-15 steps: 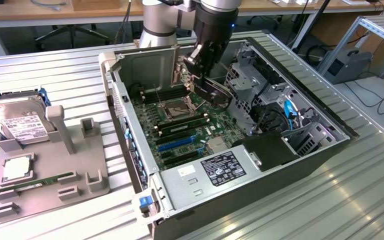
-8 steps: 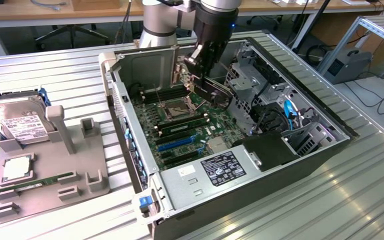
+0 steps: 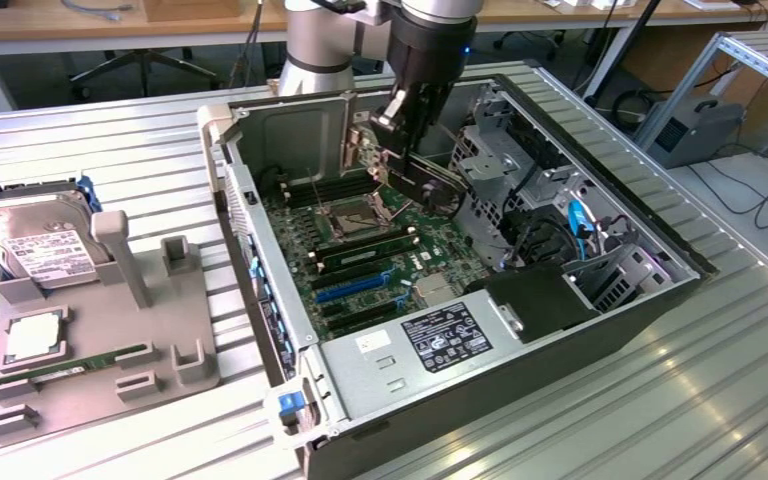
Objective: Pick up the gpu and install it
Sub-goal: 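Insert the gpu into the slot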
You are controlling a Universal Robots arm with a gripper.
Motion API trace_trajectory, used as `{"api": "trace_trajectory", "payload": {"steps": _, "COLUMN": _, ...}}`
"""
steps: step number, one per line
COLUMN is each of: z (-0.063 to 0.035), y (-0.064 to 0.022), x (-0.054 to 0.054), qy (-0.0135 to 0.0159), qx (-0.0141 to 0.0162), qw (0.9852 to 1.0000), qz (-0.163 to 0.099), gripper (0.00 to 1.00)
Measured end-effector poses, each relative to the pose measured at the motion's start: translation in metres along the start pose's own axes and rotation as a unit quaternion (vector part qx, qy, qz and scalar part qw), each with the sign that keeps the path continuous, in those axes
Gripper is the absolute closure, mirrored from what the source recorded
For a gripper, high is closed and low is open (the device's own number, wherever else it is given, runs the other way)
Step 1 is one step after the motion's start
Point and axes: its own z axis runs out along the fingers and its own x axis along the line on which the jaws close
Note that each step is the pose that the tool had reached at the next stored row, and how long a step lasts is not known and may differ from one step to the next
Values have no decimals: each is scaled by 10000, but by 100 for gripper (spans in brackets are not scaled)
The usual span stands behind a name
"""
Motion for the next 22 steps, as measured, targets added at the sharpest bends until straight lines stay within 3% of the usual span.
{"api": "trace_trajectory", "payload": {"steps": 22, "z": 0, "y": 0, "x": 0, "qy": -1, "qx": -15, "qw": 9984, "qz": -560, "gripper": 73}}
